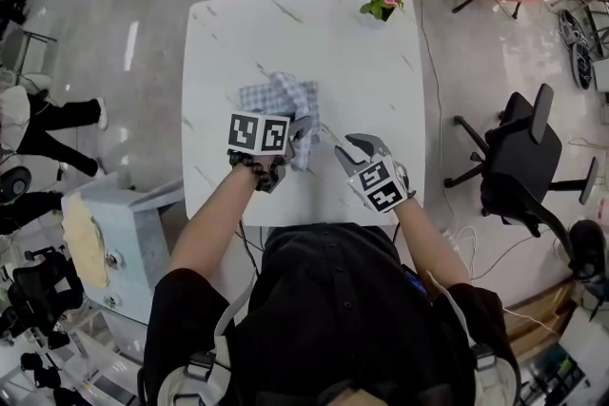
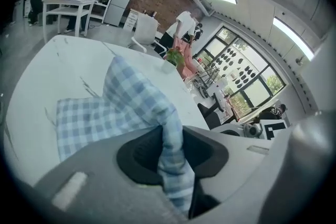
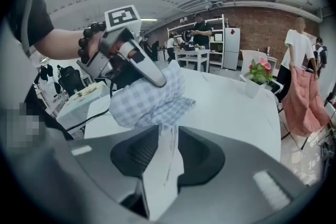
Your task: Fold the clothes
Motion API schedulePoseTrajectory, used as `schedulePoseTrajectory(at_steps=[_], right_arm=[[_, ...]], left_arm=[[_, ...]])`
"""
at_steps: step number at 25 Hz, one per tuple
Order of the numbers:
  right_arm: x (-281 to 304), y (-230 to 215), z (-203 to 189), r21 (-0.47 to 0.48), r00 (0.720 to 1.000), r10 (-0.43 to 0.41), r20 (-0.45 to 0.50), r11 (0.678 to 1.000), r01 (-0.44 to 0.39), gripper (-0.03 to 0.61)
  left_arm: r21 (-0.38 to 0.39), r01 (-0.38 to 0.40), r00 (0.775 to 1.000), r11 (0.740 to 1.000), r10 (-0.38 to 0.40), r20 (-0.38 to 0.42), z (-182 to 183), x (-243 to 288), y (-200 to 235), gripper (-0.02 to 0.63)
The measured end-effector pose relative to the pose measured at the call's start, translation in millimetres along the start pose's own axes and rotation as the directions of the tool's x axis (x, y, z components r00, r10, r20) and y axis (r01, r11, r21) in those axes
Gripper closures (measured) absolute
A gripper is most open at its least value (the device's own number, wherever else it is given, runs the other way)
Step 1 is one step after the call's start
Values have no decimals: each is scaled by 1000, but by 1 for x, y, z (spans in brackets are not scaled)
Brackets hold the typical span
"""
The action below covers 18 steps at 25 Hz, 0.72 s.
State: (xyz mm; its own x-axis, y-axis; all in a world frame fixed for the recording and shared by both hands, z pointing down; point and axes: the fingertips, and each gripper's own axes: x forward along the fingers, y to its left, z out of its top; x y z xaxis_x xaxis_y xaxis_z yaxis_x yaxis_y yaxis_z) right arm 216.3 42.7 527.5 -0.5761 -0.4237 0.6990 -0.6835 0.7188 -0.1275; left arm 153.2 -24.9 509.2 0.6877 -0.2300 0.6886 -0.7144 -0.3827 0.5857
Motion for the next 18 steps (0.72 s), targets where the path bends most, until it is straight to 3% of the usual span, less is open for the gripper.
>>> schedulePoseTrajectory(at_steps=[8,11,14,18], right_arm=[[-22,-21,-18,19,998,-57,-13,998,57,456],[-22,-27,-11,24,997,-78,0,997,78,456],[-23,-22,-10,35,996,-86,4,996,86,456],[-25,-17,-5,34,995,-103,2,994,103,456]], left_arm=[[39,-86,995,996,88,-52,-15,58,-7,471],[41,-55,997,998,57,-56,-12,69,-20,367],[39,-15,999,999,17,-43,-10,66,-36,350],[0,94,995,996,-94,-26,-4,55,-63,350]])
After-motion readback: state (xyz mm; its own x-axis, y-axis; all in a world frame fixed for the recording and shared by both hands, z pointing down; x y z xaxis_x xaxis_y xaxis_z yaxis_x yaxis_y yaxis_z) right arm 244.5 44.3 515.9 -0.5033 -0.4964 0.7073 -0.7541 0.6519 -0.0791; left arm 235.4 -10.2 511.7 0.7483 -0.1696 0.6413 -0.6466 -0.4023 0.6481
